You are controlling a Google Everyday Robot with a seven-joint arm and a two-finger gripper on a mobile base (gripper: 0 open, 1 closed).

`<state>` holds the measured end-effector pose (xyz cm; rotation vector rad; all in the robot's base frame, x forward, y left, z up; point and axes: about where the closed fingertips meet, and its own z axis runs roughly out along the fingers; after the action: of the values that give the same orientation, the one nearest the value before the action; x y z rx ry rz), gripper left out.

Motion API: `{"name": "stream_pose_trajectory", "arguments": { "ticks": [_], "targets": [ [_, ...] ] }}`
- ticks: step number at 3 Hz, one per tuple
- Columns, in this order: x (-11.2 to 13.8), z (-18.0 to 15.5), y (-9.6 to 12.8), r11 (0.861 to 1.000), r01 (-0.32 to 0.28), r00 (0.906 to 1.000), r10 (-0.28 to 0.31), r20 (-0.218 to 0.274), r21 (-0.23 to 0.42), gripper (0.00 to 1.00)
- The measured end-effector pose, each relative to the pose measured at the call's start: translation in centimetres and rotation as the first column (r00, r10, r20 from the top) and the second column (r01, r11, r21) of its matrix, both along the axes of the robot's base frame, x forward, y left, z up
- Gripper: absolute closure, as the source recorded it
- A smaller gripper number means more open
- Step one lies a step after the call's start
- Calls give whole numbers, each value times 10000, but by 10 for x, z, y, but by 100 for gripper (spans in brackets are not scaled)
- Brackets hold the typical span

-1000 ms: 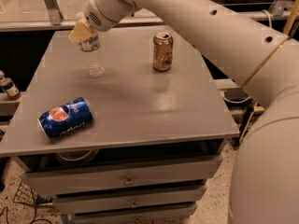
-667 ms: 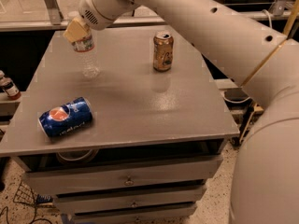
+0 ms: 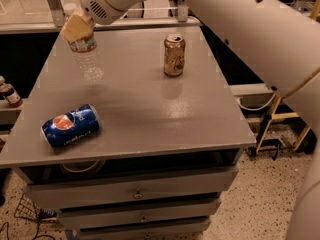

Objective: Move water bottle near pepsi can

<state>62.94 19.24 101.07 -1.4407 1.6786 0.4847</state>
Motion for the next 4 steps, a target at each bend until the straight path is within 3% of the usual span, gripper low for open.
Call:
{"name": "stream_pose_trajectory", "arguments": {
  "ticks": [2,4],
  "targets": [
    [-46,-21,-2,9884,-1106,9922,1037,-699,-1040,100],
    [-61,-46,-1,9845,-1325,9865,1198,-1112,-1147,100]
  ]
}}
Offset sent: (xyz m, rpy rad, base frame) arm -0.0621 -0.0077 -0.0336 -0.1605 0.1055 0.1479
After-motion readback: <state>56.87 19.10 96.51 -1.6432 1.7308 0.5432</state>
